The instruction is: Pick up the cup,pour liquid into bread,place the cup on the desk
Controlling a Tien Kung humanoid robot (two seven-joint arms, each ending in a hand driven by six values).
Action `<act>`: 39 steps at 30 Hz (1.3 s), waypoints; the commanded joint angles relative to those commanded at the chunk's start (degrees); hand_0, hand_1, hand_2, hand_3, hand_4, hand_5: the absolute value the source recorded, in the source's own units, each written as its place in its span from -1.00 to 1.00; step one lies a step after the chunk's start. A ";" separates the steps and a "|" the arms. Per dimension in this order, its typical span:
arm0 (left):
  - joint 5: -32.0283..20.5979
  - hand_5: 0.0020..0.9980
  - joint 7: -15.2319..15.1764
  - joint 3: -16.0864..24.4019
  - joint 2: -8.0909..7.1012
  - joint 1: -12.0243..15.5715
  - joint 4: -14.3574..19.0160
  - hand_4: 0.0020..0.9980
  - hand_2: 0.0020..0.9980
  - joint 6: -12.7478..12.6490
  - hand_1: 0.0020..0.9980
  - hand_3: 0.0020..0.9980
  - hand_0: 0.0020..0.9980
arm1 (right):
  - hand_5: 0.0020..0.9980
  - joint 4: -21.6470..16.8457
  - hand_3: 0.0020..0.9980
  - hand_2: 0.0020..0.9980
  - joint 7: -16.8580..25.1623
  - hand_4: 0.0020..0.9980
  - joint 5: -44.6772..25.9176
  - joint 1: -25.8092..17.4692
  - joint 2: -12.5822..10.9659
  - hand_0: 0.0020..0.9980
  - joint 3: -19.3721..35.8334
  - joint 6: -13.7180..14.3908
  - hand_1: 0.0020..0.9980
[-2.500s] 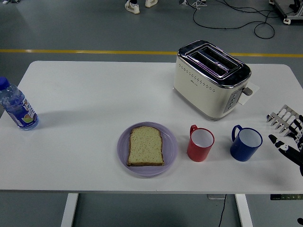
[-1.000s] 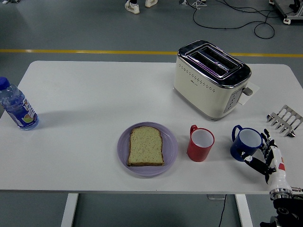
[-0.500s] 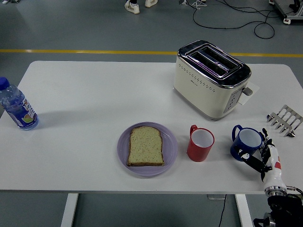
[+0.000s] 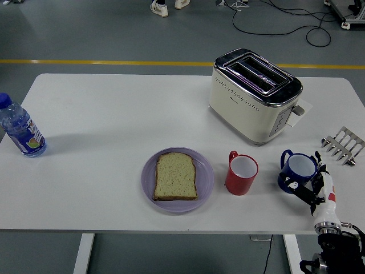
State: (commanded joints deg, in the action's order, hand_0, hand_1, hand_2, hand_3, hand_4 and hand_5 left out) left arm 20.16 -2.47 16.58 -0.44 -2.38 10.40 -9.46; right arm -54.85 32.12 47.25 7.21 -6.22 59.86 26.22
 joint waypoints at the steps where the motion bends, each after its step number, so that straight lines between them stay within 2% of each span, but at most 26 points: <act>1: -0.01 0.51 0.00 -0.02 0.00 -0.01 0.01 -0.41 0.15 0.01 0.23 0.05 0.29 | -0.93 0.11 1.00 0.93 0.12 1.00 -0.03 0.11 0.05 0.89 -0.04 0.11 0.74; 11: -0.13 0.52 0.02 0.08 0.07 0.05 0.01 -0.41 0.17 0.01 0.23 0.05 0.29 | -0.91 2.21 1.00 0.92 1.87 1.00 -2.46 1.88 0.39 0.90 -2.70 1.17 0.72; 29: -0.53 0.53 0.05 -0.34 0.20 0.09 0.04 -0.41 0.17 0.01 0.23 0.05 0.29 | -0.89 5.91 0.97 0.83 4.47 1.00 -8.90 4.60 1.08 0.83 -5.64 0.82 0.61; 30: -0.55 0.53 0.05 -0.36 0.23 0.10 0.04 -0.41 0.17 0.01 0.23 0.05 0.29 | -0.86 6.23 0.82 0.75 4.69 0.96 -9.21 4.78 1.17 0.74 -5.72 0.83 0.54; 36: -0.61 0.53 0.06 -0.40 0.26 0.13 0.06 -0.41 0.17 0.03 0.23 0.05 0.29 | -0.86 7.41 0.82 0.75 4.86 0.96 -10.13 5.29 1.45 0.74 -5.86 1.17 0.54; 37: -0.62 0.53 0.06 -0.41 0.26 0.13 0.06 -0.41 0.17 0.03 0.23 0.05 0.29 | -0.88 7.59 0.67 0.61 4.86 0.93 -10.29 5.39 1.48 0.60 -5.93 1.21 0.41; 39: -0.63 0.53 0.06 -0.44 0.28 0.13 0.06 -0.41 0.17 0.03 0.23 0.05 0.29 | -0.88 8.01 0.67 0.61 4.86 0.93 -10.68 5.59 1.57 0.60 -6.08 1.28 0.41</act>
State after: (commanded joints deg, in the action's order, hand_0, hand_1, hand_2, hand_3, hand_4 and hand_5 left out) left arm 19.53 -2.41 16.13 -0.16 -2.26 10.46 -9.43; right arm -46.84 36.98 36.57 12.80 -4.65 53.78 27.50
